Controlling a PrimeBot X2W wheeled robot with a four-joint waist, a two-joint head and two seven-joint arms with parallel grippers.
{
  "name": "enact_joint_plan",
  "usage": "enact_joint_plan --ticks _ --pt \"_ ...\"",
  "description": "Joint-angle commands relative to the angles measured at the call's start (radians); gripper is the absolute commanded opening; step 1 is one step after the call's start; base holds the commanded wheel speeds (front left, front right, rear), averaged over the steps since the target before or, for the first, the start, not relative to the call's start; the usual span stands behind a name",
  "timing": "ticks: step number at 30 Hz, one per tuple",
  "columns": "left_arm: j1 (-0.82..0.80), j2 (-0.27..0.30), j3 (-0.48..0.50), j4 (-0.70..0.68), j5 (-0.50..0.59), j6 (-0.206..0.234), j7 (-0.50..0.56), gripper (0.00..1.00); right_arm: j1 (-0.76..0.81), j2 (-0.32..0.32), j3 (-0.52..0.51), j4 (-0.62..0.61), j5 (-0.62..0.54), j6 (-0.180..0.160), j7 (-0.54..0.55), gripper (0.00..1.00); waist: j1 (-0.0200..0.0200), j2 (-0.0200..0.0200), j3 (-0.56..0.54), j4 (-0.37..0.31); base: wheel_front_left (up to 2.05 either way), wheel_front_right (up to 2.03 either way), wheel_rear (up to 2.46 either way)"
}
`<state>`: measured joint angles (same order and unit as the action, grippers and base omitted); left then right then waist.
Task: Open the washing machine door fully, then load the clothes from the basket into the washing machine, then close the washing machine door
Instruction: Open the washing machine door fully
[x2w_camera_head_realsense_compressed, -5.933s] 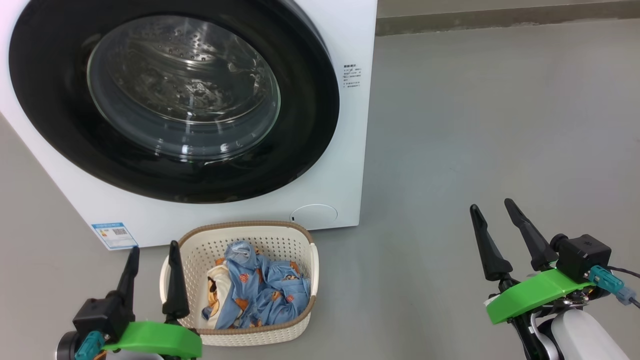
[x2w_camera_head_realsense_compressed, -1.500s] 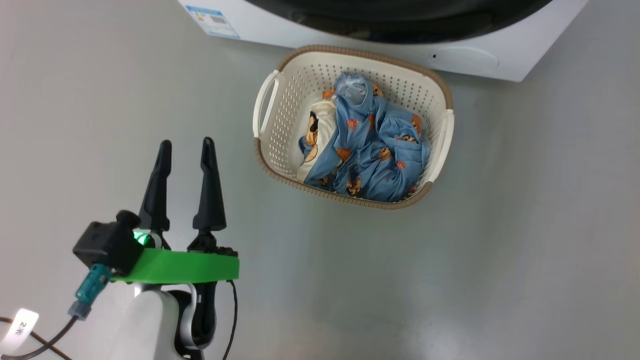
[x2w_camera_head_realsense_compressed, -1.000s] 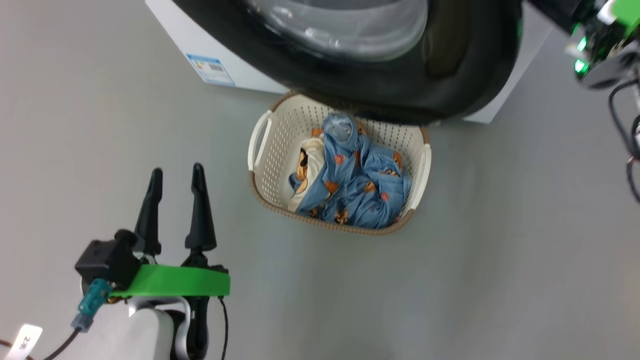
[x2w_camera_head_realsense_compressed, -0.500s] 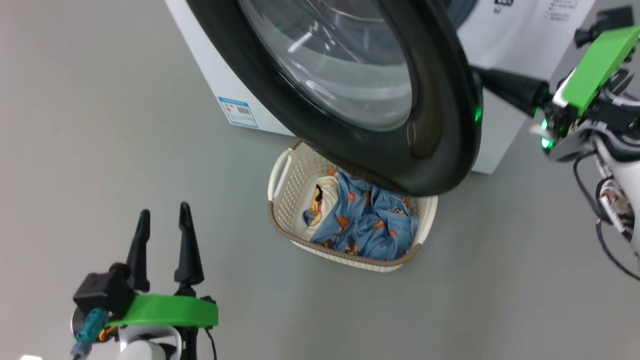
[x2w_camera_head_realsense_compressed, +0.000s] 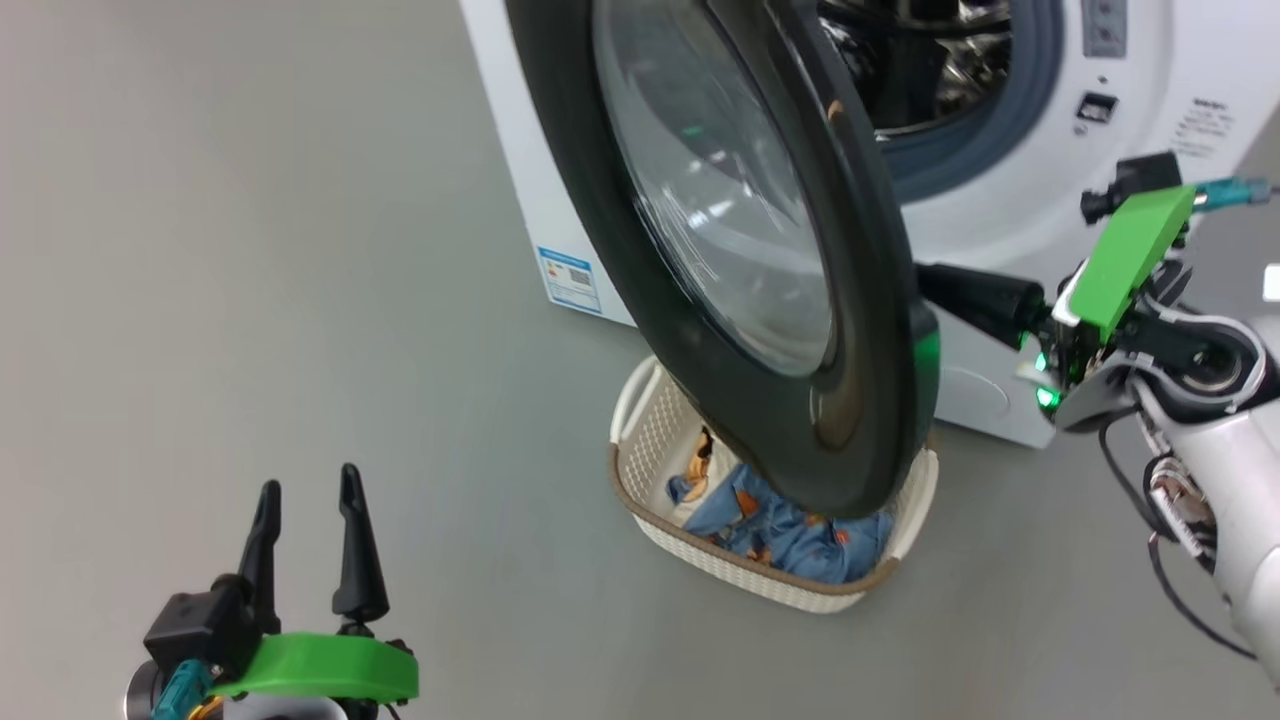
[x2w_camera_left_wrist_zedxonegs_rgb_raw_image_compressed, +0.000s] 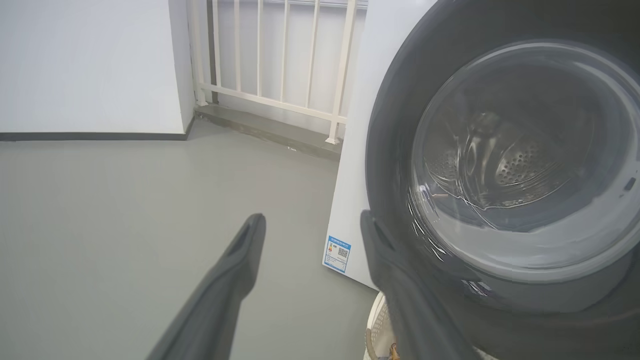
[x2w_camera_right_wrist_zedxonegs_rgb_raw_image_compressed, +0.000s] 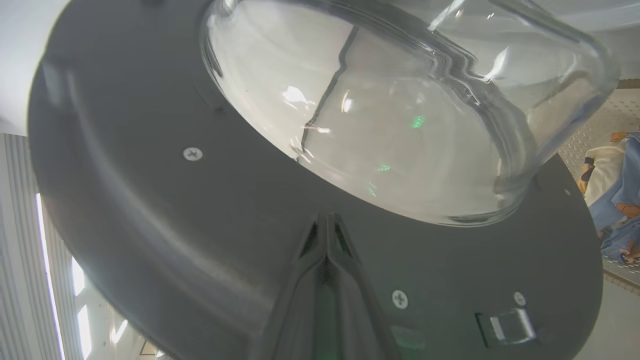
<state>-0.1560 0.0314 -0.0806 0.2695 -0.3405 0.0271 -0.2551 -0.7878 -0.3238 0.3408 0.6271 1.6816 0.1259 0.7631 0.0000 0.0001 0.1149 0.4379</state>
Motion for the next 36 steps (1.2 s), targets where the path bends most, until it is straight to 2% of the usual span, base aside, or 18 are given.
enact_joint_plan --ticks 1,11,18,26,34,36 --pt "-0.005 0.021 0.036 -0.015 0.009 -0.004 -0.007 1.00 0.019 0.021 0.003 -0.039 0.008 0.005 0.012 0.00 0.0001 -0.0001 -0.039 0.040 0.00 0.00 0.00" --pt "0.009 0.032 0.037 0.006 0.017 -0.009 -0.007 1.00 0.102 0.055 -0.018 -0.097 0.021 0.005 0.029 0.00 0.0000 -0.0001 -0.085 0.089 0.00 0.00 0.00" --pt "0.014 0.043 0.046 0.004 0.011 -0.009 -0.007 1.00 0.119 0.078 -0.013 -0.104 0.011 0.005 0.046 0.00 0.0000 -0.0001 -0.088 0.090 0.00 0.00 0.00" --pt "0.013 0.040 0.035 0.004 0.010 -0.002 -0.007 1.00 0.127 0.075 -0.034 -0.110 -0.003 0.005 0.042 0.00 0.0000 -0.0001 -0.086 0.085 0.00 0.00 0.00" --pt "0.010 0.049 0.038 -0.001 0.012 0.002 -0.007 1.00 0.123 0.074 -0.058 -0.123 -0.016 0.005 0.027 0.00 0.0000 -0.0001 -0.091 0.055 0.00 0.00 0.00" --pt "0.012 0.049 0.037 -0.003 0.011 0.003 -0.007 1.00 0.125 0.074 -0.069 -0.134 -0.016 0.005 0.021 0.34 0.0000 -0.0001 -0.094 0.043 0.00 0.00 0.00"
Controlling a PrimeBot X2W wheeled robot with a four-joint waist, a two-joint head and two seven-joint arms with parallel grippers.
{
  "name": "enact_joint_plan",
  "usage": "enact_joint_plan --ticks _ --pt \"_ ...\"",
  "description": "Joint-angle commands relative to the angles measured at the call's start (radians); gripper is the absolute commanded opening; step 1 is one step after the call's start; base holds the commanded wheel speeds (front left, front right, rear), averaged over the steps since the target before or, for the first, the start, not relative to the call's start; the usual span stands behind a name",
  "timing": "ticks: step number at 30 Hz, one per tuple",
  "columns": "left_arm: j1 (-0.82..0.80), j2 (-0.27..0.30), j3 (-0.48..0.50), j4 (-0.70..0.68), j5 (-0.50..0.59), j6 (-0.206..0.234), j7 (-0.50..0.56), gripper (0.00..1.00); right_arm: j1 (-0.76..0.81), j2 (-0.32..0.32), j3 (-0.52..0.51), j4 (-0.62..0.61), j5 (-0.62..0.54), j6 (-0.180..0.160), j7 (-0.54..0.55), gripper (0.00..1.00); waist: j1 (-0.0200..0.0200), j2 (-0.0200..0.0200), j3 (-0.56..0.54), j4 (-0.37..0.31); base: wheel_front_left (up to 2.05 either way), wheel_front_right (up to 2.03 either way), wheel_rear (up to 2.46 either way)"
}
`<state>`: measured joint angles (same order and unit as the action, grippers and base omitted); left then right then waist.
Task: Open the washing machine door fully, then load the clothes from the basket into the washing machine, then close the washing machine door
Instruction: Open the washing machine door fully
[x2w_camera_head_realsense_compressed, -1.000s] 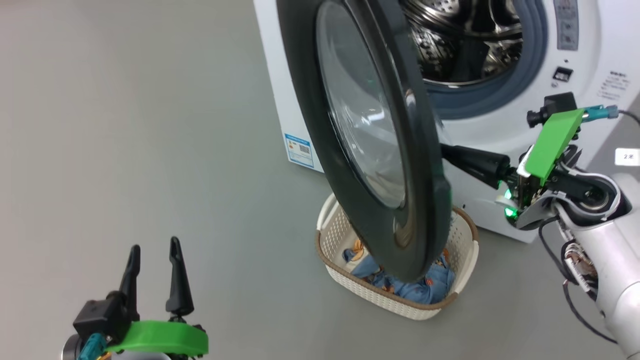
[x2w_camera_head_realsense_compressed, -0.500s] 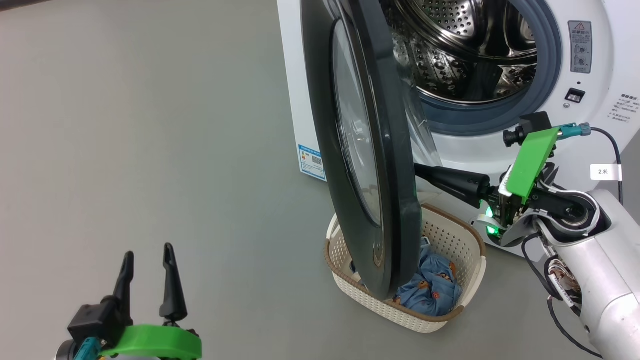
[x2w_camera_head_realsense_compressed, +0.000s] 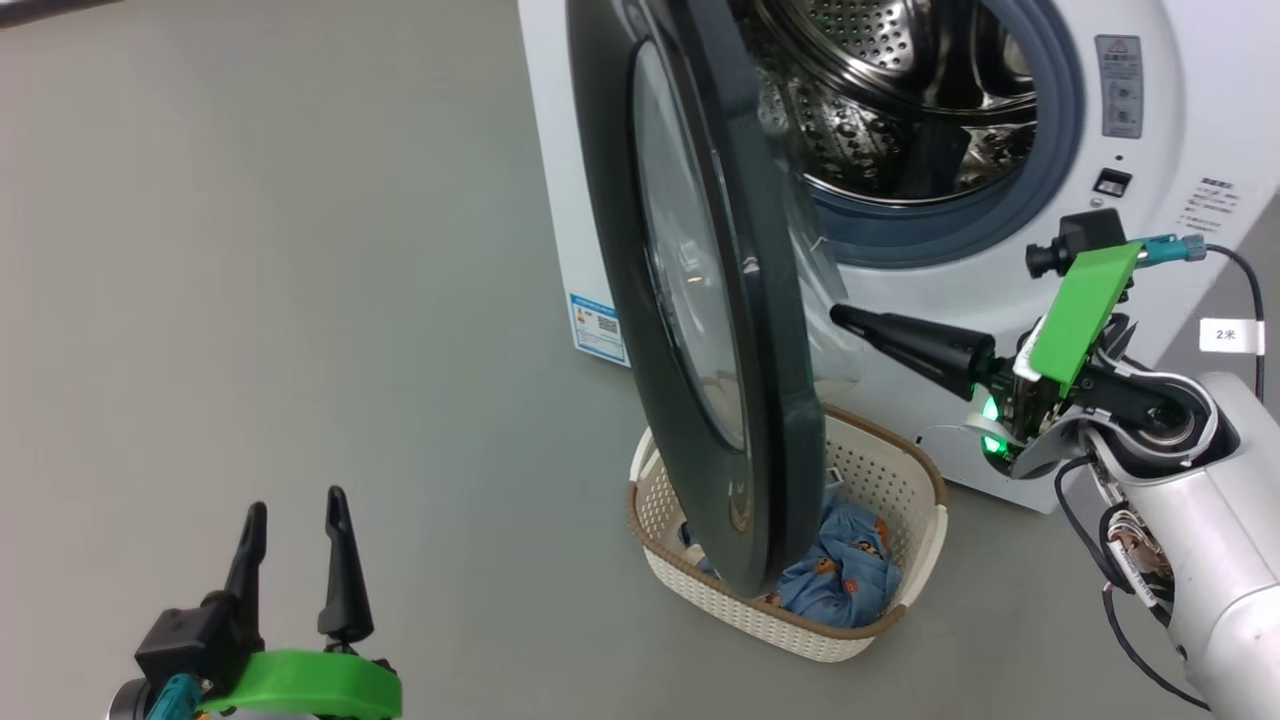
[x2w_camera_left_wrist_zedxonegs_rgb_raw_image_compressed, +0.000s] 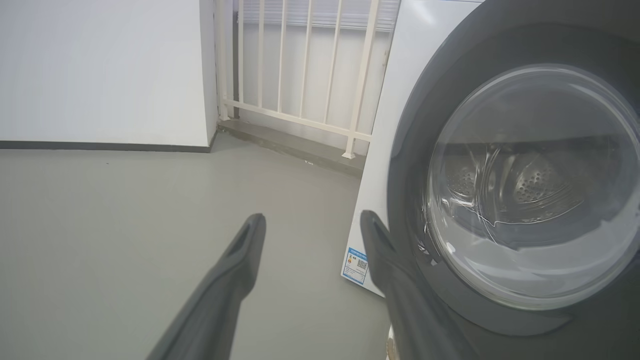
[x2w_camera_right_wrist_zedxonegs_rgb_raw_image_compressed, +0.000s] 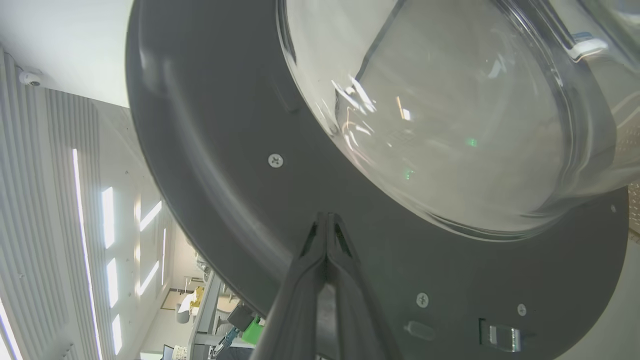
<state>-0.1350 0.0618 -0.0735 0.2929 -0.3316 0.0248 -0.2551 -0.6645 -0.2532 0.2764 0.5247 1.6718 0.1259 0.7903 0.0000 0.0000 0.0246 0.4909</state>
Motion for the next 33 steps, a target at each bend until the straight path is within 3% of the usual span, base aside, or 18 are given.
enact_joint_plan --ticks 1,3,8,14,20,33 --pt "-0.008 0.019 0.029 -0.028 0.002 0.005 -0.007 1.00 0.003 0.003 -0.010 -0.038 -0.004 0.005 -0.007 0.45 0.0000 0.0000 -0.005 -0.016 0.00 0.00 0.00" --pt "-0.006 0.019 0.027 -0.029 0.001 0.005 -0.007 1.00 0.006 0.000 -0.020 -0.056 -0.005 0.005 -0.011 1.00 0.0000 0.0000 -0.007 -0.030 0.00 0.00 0.00" --pt "-0.004 0.021 0.021 -0.029 -0.002 0.002 -0.007 1.00 0.022 -0.021 -0.027 -0.137 -0.061 0.005 -0.050 1.00 0.0000 0.0000 -0.011 -0.078 0.00 0.00 0.00" --pt "-0.014 0.020 0.008 -0.015 -0.006 -0.005 -0.006 1.00 0.080 -0.064 0.023 -0.328 -0.237 0.005 -0.208 1.00 0.0000 0.0000 -0.014 -0.149 0.00 0.00 0.00" --pt "-0.018 0.021 0.003 -0.011 -0.005 -0.002 -0.006 1.00 0.123 -0.112 0.075 -0.442 -0.321 0.005 -0.380 1.00 0.0000 0.0000 -0.020 -0.223 0.00 0.00 0.00" --pt "-0.012 0.036 0.008 -0.027 -0.010 0.001 -0.006 1.00 0.208 -0.244 0.157 -0.478 -0.508 0.005 -0.784 1.00 0.0000 0.0000 -0.033 -0.358 0.00 0.00 0.00"
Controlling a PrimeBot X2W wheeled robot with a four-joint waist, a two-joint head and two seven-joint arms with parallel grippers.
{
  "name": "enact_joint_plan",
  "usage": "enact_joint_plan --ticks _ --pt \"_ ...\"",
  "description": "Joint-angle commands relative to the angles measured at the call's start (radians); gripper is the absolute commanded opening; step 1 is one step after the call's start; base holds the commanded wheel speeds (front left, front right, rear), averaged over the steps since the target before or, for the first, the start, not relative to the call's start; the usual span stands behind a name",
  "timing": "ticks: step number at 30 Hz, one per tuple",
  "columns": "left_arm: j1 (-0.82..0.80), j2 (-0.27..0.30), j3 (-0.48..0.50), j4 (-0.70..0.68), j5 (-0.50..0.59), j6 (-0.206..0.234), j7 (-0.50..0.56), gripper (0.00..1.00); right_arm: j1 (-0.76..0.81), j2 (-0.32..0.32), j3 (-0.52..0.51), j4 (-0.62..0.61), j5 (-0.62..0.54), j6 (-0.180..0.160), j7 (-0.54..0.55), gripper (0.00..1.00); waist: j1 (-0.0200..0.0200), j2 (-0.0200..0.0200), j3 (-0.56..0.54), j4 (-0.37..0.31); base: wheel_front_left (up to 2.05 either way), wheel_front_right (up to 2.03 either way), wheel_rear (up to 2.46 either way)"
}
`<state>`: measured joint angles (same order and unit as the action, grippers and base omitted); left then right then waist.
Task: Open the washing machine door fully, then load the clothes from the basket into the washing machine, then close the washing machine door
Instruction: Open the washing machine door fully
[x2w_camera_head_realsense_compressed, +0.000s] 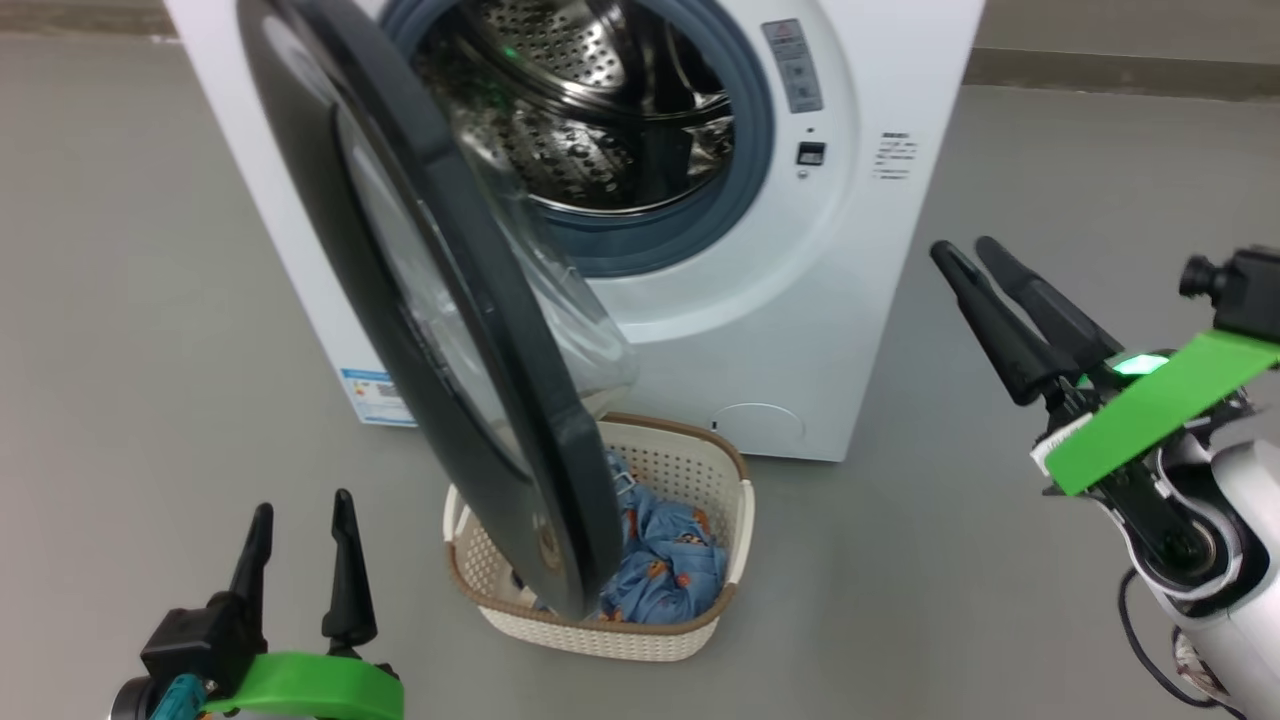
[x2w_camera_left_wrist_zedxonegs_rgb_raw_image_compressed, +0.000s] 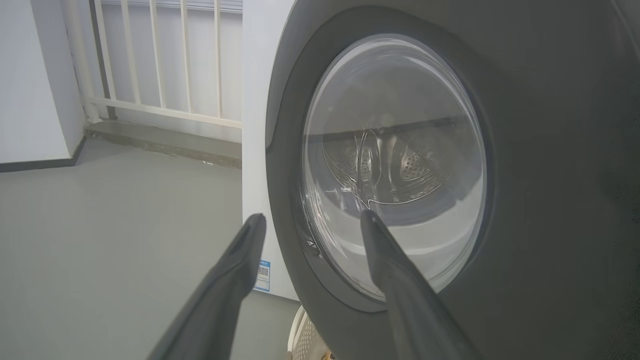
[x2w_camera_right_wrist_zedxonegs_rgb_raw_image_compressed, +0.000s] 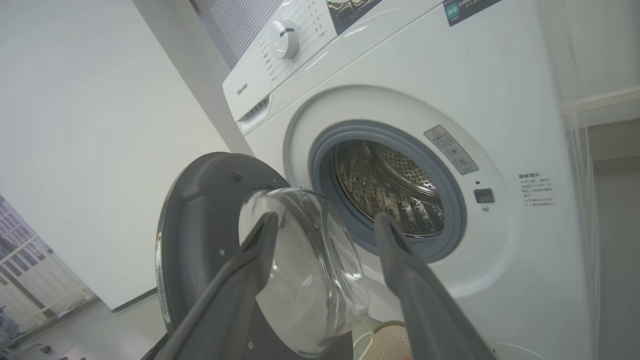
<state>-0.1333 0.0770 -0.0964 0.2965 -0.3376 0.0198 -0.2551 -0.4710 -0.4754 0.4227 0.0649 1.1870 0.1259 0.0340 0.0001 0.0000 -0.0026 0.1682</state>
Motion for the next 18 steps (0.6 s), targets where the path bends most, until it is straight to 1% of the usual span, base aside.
enact_joint_plan --ticks 1,3,6,8,11,13,18 --pt "-0.014 0.021 0.031 -0.031 -0.004 0.006 -0.006 1.00 0.015 -0.022 0.011 -0.018 -0.023 0.005 -0.028 1.00 0.0000 0.0000 -0.006 -0.035 0.00 0.00 0.00" --pt "-0.011 0.024 0.029 -0.036 -0.004 0.008 -0.006 1.00 0.034 -0.049 0.031 -0.008 -0.087 0.005 -0.095 1.00 0.0000 0.0000 -0.005 -0.050 0.00 0.00 0.00" --pt "-0.005 0.026 0.028 -0.043 -0.005 0.011 -0.005 1.00 0.071 -0.067 0.041 0.016 -0.157 0.005 -0.201 1.00 0.0000 0.0000 -0.006 -0.072 0.00 0.00 0.00" --pt "0.001 0.028 0.027 -0.046 -0.006 0.013 -0.005 1.00 0.096 -0.064 0.035 0.036 -0.185 0.005 -0.249 1.00 0.0000 0.0000 -0.008 -0.086 0.00 0.00 0.00" --pt "0.009 0.030 0.026 -0.051 -0.009 0.015 -0.005 1.00 0.129 -0.059 0.016 0.064 -0.244 0.005 -0.282 1.00 0.0000 0.0000 -0.011 -0.106 0.00 0.00 0.00" --pt "0.012 0.030 0.026 -0.053 -0.011 0.016 -0.005 1.00 0.151 -0.059 0.003 0.078 -0.312 0.005 -0.291 1.00 0.0000 0.0000 -0.012 -0.118 0.00 0.00 0.00" --pt "0.016 0.031 0.022 -0.056 -0.015 0.015 -0.005 1.00 0.222 0.005 -0.087 0.098 -0.421 0.005 -0.295 1.00 0.0000 0.0000 -0.012 -0.140 0.00 0.00 0.00"
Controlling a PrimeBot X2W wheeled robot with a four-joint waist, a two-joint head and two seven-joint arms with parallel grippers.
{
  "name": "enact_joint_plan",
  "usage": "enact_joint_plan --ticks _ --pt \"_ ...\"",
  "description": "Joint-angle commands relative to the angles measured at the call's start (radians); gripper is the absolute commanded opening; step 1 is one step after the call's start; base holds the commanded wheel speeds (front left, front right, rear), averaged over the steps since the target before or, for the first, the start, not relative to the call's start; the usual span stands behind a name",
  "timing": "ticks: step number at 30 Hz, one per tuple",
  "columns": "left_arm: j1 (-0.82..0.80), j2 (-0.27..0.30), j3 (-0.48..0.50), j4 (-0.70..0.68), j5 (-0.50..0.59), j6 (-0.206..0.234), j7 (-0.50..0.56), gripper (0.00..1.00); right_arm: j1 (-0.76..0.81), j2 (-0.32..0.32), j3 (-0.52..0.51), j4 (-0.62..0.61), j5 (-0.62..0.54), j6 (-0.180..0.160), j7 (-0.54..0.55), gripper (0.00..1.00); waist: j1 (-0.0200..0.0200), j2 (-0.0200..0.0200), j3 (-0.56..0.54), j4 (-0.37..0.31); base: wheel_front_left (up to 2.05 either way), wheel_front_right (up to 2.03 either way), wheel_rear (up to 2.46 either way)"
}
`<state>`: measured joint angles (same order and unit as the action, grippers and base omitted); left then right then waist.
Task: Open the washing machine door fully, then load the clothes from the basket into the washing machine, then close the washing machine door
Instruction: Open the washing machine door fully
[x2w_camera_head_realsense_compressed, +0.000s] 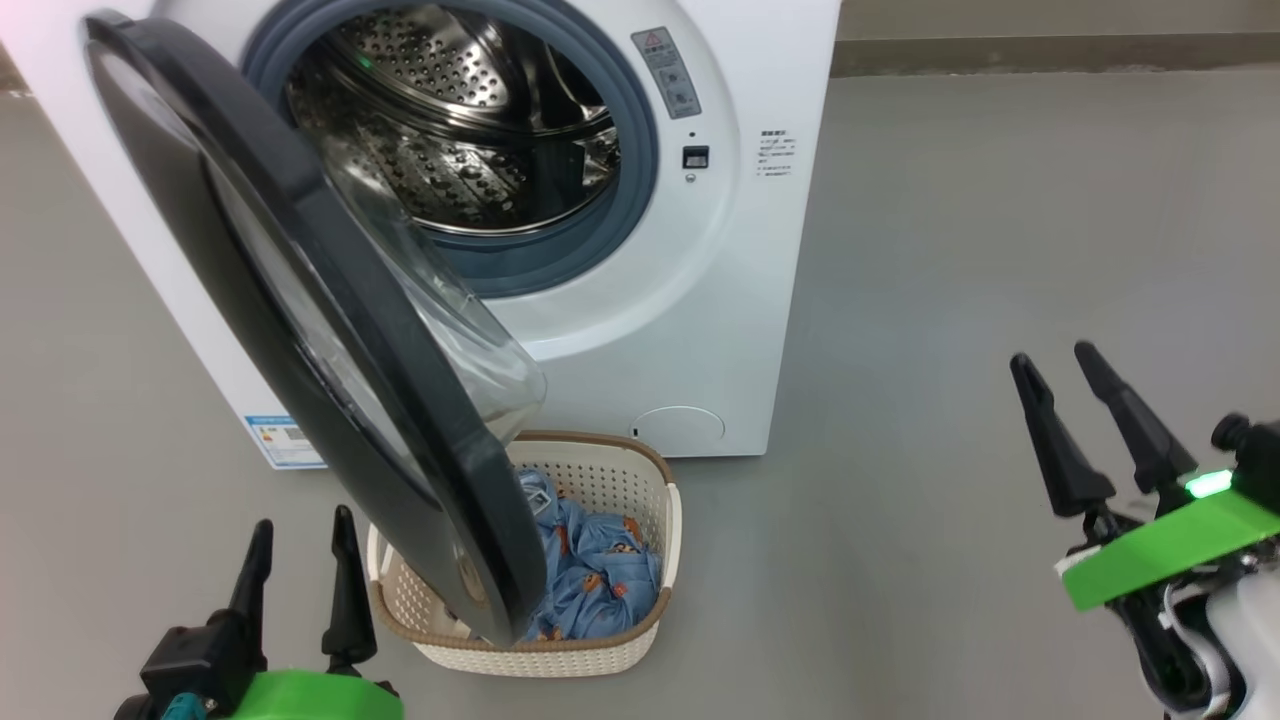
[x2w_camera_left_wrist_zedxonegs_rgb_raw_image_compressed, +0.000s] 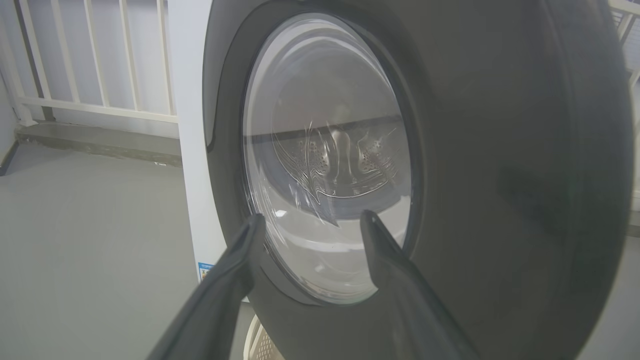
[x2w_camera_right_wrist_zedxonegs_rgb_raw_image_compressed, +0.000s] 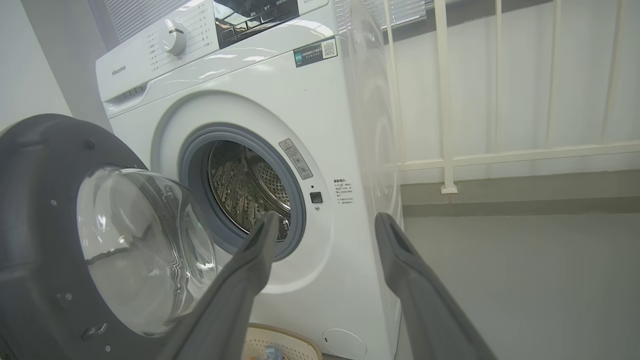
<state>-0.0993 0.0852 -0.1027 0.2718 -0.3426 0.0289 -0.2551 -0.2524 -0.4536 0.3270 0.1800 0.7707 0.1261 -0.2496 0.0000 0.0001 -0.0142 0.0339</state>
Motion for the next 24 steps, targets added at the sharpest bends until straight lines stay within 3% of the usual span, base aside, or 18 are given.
enact_joint_plan --ticks 1,11,24 --pt "-0.017 0.023 0.028 -0.032 -0.011 0.007 -0.005 1.00 0.019 -0.002 -0.008 -0.016 -0.021 0.005 -0.012 1.00 0.0000 -0.0001 0.000 -0.011 0.00 0.00 0.00" --pt "-0.016 0.021 0.025 -0.029 -0.013 0.005 -0.006 1.00 0.115 0.077 -0.070 0.047 -0.158 0.005 -0.012 1.00 0.0000 -0.0001 0.002 -0.038 0.00 0.00 0.00" --pt "-0.023 0.020 0.022 -0.021 -0.011 0.000 -0.006 1.00 0.115 0.109 -0.082 0.081 -0.215 0.005 -0.012 1.00 0.0000 -0.0001 -0.003 -0.035 0.00 0.00 0.00"
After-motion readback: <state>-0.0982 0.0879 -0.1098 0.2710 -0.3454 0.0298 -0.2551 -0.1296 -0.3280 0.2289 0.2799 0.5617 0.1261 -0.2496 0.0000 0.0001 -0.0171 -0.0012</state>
